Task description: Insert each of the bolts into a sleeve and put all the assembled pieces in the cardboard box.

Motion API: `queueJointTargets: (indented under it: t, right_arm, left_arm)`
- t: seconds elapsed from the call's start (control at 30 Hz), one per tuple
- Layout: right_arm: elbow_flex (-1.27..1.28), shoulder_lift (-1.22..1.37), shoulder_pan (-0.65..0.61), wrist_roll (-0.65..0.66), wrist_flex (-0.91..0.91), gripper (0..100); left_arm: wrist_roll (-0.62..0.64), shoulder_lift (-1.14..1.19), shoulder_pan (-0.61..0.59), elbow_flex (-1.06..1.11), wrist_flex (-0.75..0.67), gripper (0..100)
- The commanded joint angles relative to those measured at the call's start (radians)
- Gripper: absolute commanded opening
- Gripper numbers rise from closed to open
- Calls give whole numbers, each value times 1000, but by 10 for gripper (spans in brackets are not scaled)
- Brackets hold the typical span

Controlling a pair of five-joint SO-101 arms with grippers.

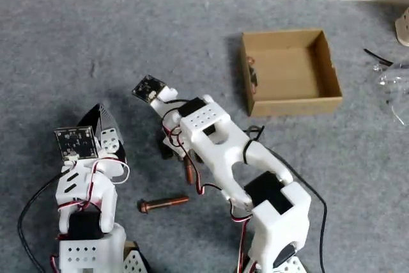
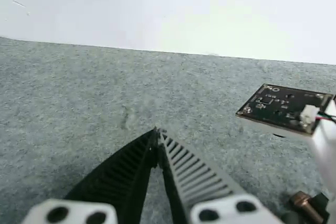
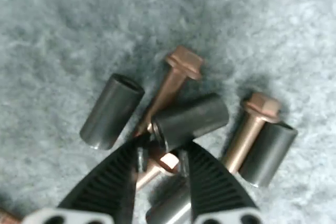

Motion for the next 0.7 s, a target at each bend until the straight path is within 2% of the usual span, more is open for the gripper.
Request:
queueJointTargets:
  t: [0.0, 0.13, 0.3, 0.67]
  right_arm:
    - [7, 22, -8, 9, -16, 21]
    - [7, -18, 48, 5, -8, 23]
    - [-24, -182, 119, -141, 97, 25]
    - [-19, -220, 127, -152, 113, 25]
  left_arm:
    - [5, -16, 16, 19, -25, 24]
    - [5, -16, 16, 19, -25, 24]
    - [5, -16, 16, 19, -25, 24]
    - [5, -16, 16, 19, -25, 24]
